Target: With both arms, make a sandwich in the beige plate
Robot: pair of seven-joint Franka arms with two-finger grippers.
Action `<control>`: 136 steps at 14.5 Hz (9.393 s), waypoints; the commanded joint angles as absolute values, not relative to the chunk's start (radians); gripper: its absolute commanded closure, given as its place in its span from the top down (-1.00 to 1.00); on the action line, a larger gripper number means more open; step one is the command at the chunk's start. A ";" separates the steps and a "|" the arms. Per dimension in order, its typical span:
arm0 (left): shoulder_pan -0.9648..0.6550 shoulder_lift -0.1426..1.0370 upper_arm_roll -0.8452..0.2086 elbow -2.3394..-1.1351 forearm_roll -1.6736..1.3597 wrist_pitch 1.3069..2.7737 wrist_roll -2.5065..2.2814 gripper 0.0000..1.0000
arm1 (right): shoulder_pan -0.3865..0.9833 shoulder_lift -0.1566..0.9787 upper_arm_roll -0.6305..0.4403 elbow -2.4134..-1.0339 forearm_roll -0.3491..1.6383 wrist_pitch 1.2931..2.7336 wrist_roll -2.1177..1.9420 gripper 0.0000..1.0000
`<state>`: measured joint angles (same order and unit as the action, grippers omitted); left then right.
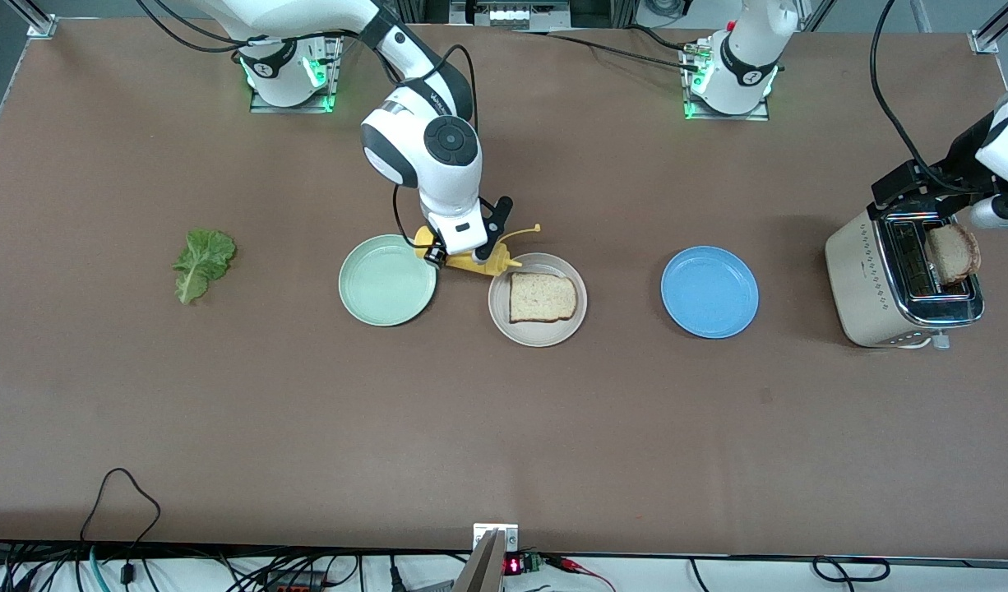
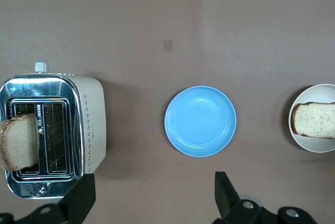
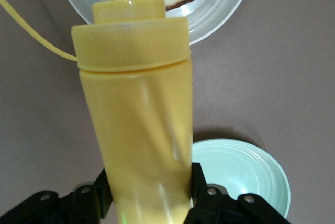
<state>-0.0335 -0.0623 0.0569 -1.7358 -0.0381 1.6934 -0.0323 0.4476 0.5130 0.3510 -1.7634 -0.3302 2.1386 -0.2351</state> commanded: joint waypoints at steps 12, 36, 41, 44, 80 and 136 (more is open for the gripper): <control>-0.037 -0.067 0.026 -1.724 -0.005 1.687 -0.021 1.00 | 0.181 0.276 0.351 -1.861 -0.120 2.112 -0.564 -0.88; 0.052 -0.081 -0.054 -1.724 -0.012 1.638 -0.020 1.00 | -0.354 0.264 0.232 -2.163 0.975 2.079 -2.051 -0.87; 0.052 -0.083 -0.054 -1.724 -0.012 1.638 -0.020 1.00 | -0.417 0.346 0.232 -2.164 1.104 1.993 -2.253 -0.86; 0.054 -0.084 -0.054 -1.726 -0.012 1.638 -0.020 1.00 | -0.463 0.387 0.233 -2.180 1.124 1.967 -2.354 -0.86; 0.052 -0.081 -0.054 -1.726 -0.023 1.651 -0.021 1.00 | -0.526 0.594 0.233 -2.177 1.207 1.878 -2.634 -0.43; 0.055 -0.080 -0.051 -1.727 -0.023 1.640 -0.021 1.00 | -0.657 0.258 0.236 -1.770 0.353 1.767 -1.036 1.00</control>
<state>0.0493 -0.0740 -0.0465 -1.7326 -0.0380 1.6523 -0.0325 -0.7025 0.2845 0.2386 -1.7979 0.4379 1.7802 -1.2099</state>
